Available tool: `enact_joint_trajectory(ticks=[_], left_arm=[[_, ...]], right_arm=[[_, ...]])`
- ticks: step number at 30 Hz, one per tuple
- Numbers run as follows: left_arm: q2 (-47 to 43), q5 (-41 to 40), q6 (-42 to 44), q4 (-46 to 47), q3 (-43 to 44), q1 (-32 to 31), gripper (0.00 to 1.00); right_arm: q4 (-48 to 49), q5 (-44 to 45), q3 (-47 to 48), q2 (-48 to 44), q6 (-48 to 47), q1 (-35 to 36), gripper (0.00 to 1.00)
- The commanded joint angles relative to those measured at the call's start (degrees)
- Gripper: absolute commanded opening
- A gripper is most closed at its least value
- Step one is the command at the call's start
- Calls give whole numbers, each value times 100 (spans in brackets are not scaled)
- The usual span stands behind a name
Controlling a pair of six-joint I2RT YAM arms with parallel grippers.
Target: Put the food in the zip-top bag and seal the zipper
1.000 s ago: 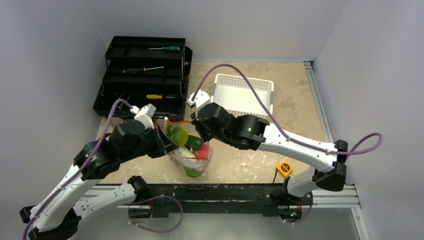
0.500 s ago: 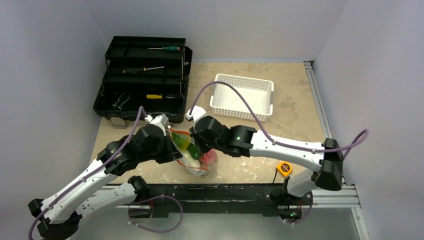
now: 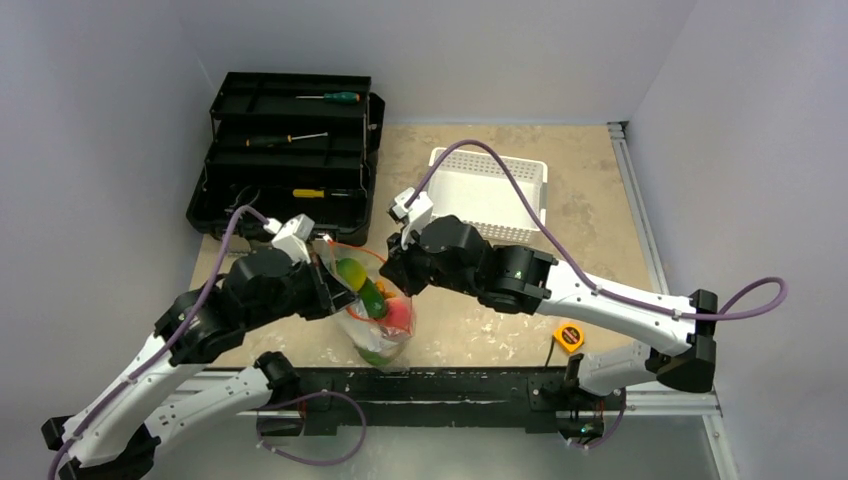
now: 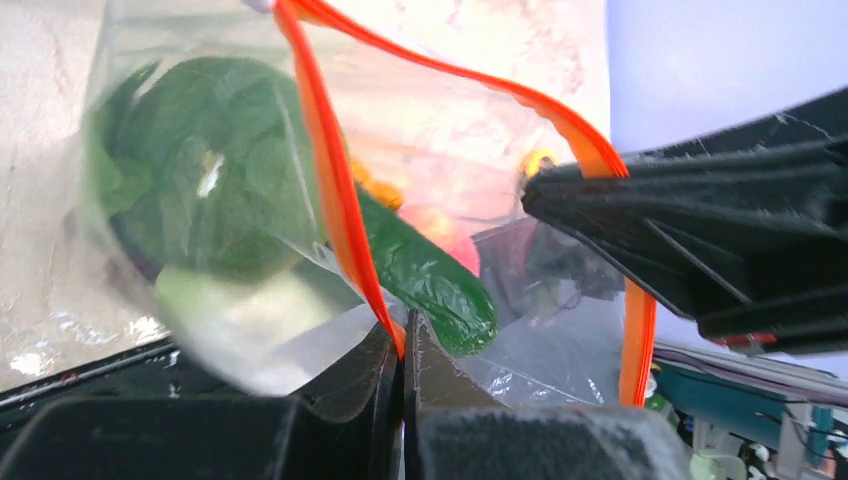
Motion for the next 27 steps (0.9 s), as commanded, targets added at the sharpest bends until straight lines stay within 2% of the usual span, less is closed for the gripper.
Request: enact_joint_trajectory(ticks=[1, 10, 23, 27], left_arm=[[160, 33, -110, 391, -377, -20, 0], [801, 512, -11, 1041, -109, -20, 0], [803, 475, -80, 1111, -361, -20, 0], [715, 411, -60, 1037, -432, -17, 0]], right_arm=[[783, -520, -661, -82, 548, 7, 0], [2027, -1646, -1401, 46, 1118, 7, 0], [2756, -2009, -1884, -232, 1553, 7, 0], [2518, -2013, -1855, -305, 1445, 12, 0]])
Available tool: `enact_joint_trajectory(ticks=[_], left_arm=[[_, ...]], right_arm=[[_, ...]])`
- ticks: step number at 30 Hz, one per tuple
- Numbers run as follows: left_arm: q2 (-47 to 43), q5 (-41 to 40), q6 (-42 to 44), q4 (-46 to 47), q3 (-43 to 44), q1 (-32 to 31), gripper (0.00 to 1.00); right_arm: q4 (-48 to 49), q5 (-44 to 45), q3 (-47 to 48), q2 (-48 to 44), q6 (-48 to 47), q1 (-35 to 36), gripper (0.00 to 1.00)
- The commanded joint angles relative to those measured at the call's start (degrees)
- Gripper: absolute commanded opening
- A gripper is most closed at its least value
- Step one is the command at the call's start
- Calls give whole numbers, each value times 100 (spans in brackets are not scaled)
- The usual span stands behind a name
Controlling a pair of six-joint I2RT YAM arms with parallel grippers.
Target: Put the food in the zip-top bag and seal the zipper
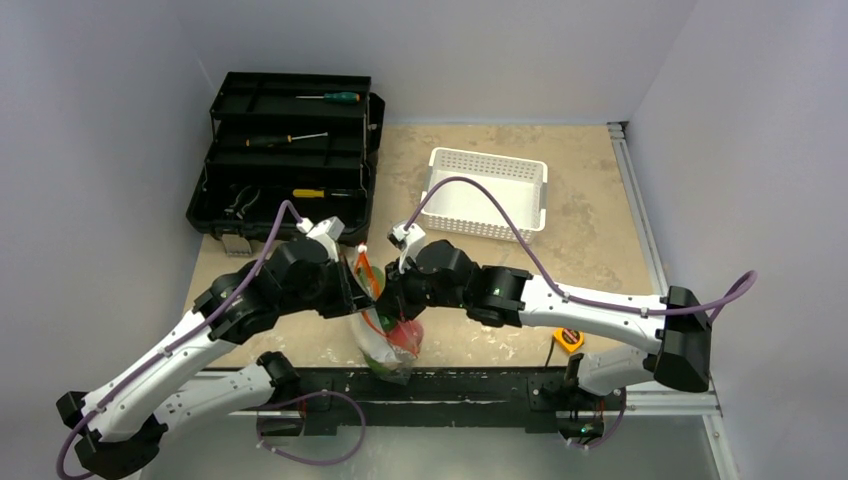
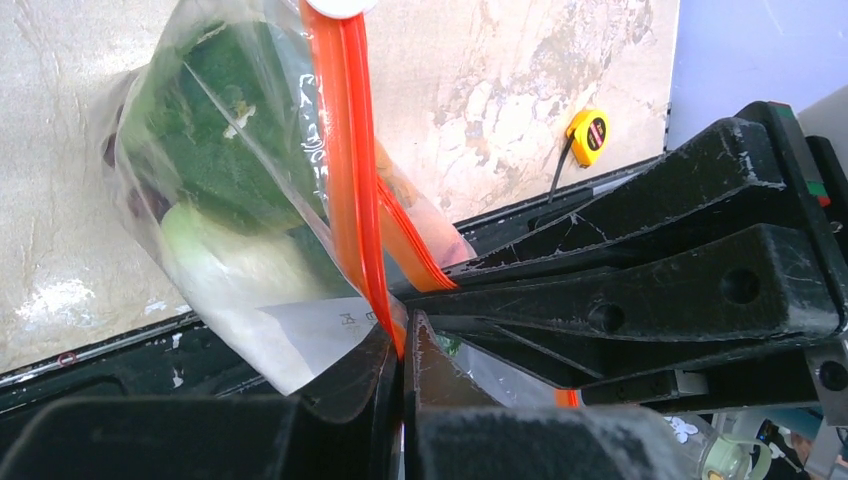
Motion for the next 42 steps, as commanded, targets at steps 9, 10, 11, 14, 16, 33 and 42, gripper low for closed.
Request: enact_joint_trajectory(ticks=[9, 10, 11, 14, 16, 33, 42], left_arm=[[144, -508, 833, 426, 385, -7, 0], [216, -486, 919, 439, 470, -7, 0], [300, -453, 969, 449, 540, -10, 0], [442, -381, 1029, 486, 604, -9, 0], [459, -319, 1013, 510, 513, -7, 0], [193, 337, 1698, 680, -68, -8, 0], [37, 509, 1812, 780, -146, -8, 17]], right_arm=[[1170, -592, -264, -692, 705, 90, 0], [1321, -552, -359, -692, 783, 92, 0], [1480, -545, -445, -689, 853, 92, 0], [1733, -486, -673, -674, 905, 92, 0], [1760, -503, -767, -674, 876, 92, 0], [2963, -929, -1264, -787, 812, 75, 31], [3712, -838, -1961, -848, 731, 50, 38]])
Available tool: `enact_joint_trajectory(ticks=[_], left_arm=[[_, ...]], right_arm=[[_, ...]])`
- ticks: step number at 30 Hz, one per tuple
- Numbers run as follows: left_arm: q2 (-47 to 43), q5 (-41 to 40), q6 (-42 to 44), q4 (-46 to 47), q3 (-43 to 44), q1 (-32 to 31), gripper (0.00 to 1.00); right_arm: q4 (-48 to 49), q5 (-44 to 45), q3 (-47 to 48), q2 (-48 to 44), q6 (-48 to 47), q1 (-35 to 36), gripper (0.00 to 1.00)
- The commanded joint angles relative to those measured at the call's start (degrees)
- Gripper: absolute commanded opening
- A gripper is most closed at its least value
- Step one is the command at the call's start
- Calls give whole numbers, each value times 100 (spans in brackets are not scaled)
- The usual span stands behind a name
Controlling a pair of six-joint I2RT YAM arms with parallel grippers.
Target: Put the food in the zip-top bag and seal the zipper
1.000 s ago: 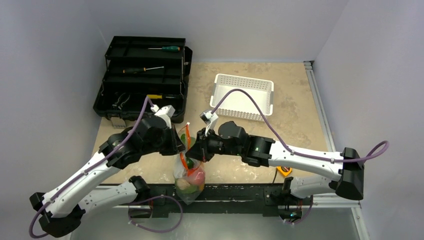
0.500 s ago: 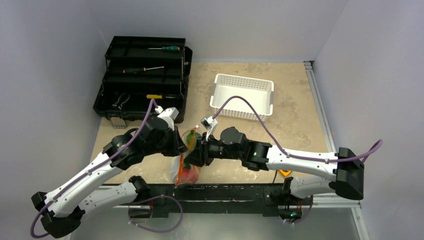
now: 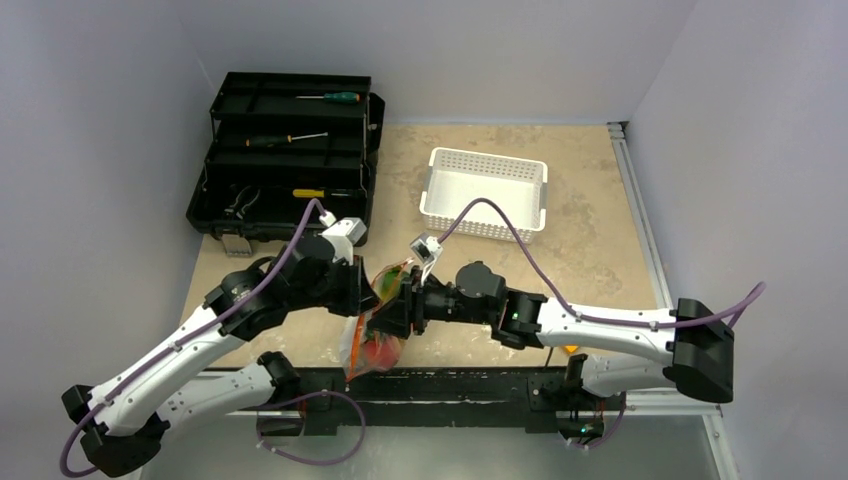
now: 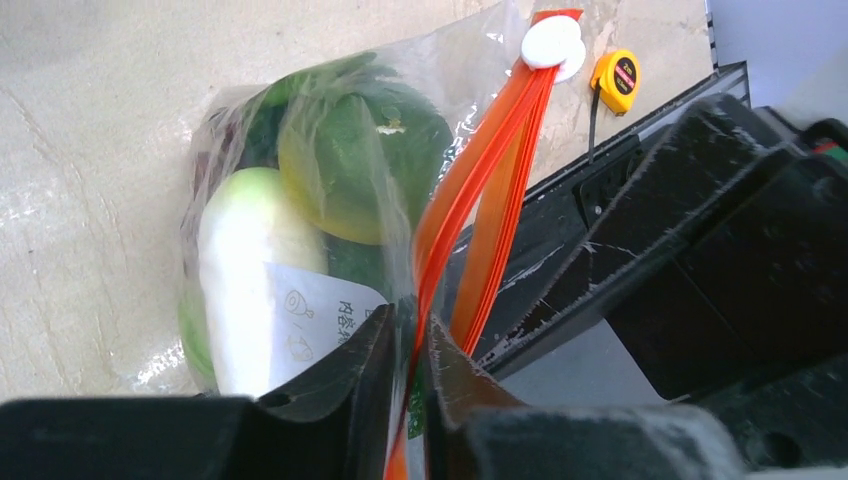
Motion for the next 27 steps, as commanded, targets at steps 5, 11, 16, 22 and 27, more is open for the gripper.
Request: enact_joint_trajectory(ticks=[5, 11, 16, 22, 27], left_arm=[[-175, 230, 175, 368, -44, -7, 30], [-153, 297, 97, 618, -196, -9, 39], [71, 164, -5, 569, -212, -10, 28], [288, -159, -41, 446, -223, -9, 0], [179, -410, 166, 291, -291, -9, 0]], right_arm=[[1069, -143, -332, 87, -260, -15, 38], [1211, -250, -246, 378, -474, -37, 37], [1205, -292, -197, 499, -542, -37, 36], [992, -296, -141, 494, -659, -39, 35], [-465, 71, 414, 115, -1283, -45, 38]])
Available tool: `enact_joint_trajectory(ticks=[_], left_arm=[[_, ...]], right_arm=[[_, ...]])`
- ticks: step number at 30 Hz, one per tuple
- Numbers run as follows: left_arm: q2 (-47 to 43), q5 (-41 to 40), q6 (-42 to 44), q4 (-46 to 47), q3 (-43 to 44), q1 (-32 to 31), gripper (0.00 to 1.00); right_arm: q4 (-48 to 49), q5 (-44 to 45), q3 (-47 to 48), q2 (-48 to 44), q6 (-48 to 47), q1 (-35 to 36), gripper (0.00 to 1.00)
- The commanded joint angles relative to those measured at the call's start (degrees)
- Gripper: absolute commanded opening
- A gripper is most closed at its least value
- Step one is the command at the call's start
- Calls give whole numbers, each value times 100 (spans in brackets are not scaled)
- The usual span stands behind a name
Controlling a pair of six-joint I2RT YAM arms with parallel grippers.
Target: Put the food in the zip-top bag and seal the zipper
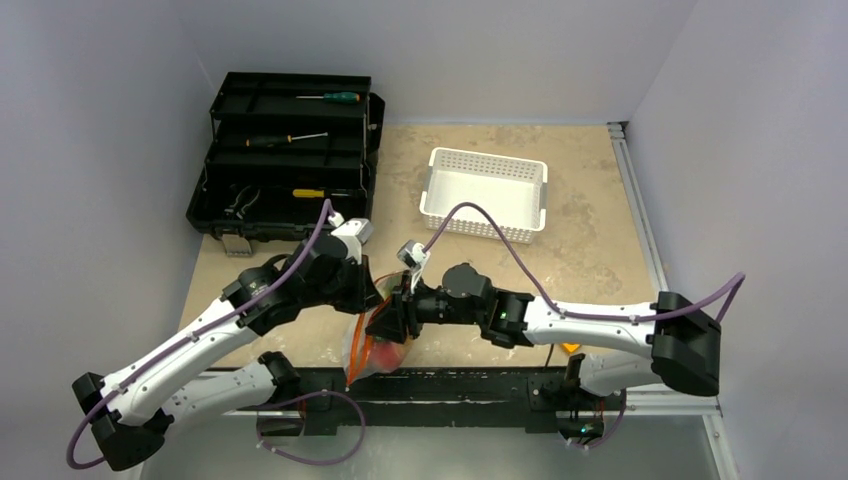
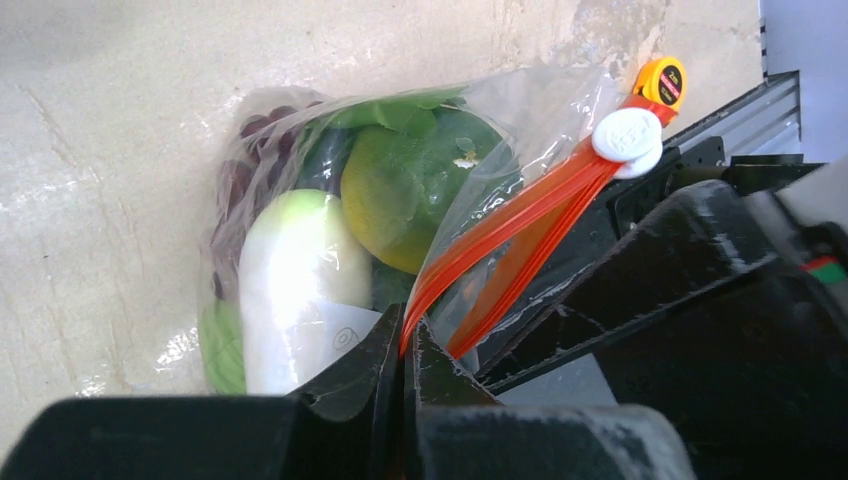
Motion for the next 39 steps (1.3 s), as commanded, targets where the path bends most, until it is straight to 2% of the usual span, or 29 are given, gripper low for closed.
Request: enact_joint_trajectory(ticks=[1, 5, 8, 11, 13, 15, 17, 21, 28, 33, 36, 39], left_arm=[[-172, -382, 220, -72, -52, -12, 0], [-345, -427, 423, -110, -87, -3, 0], [-364, -389, 491, -132, -73, 4, 0], [-375, -302, 515, -127, -63, 6, 0], [-396, -296, 509, -113, -75, 6, 0], [-404, -191, 522, -117, -72, 6, 0], [-401, -129, 536, -126, -64, 6, 0], [-409, -77, 559, -213, -30, 14, 0], [-508, 111, 588, -258, -23, 13, 0], [-550, 222, 599, -244, -6, 14, 0], [-533, 280, 611, -236, 5, 18, 0], [-513, 313, 616, -232, -1, 21, 0]], right_arm=[[-1411, 464, 774, -486, -956, -19, 41], [-2494, 836, 1209, -928, -2076, -431, 58], [-2563, 72, 1213, -1211, -2414, -1298, 63], [-2211, -509, 957, -1346, -2881, -1902, 72], [-1794, -1404, 795, -1238, -3022, -2380, 73], [-965, -2679, 549, -1021, -2926, -2922, 73], [-350, -3538, 466, -678, -2826, -3218, 73], [141, -4586, 538, -18, -3149, -3315, 70], [1469, -5260, 346, 587, -2884, -3290, 67], [1435, -5377, 573, 830, -2910, -3103, 65], [1178, -5331, 767, 992, -3139, -2925, 61], [1312, -5308, 809, 1079, -3040, -2864, 58]])
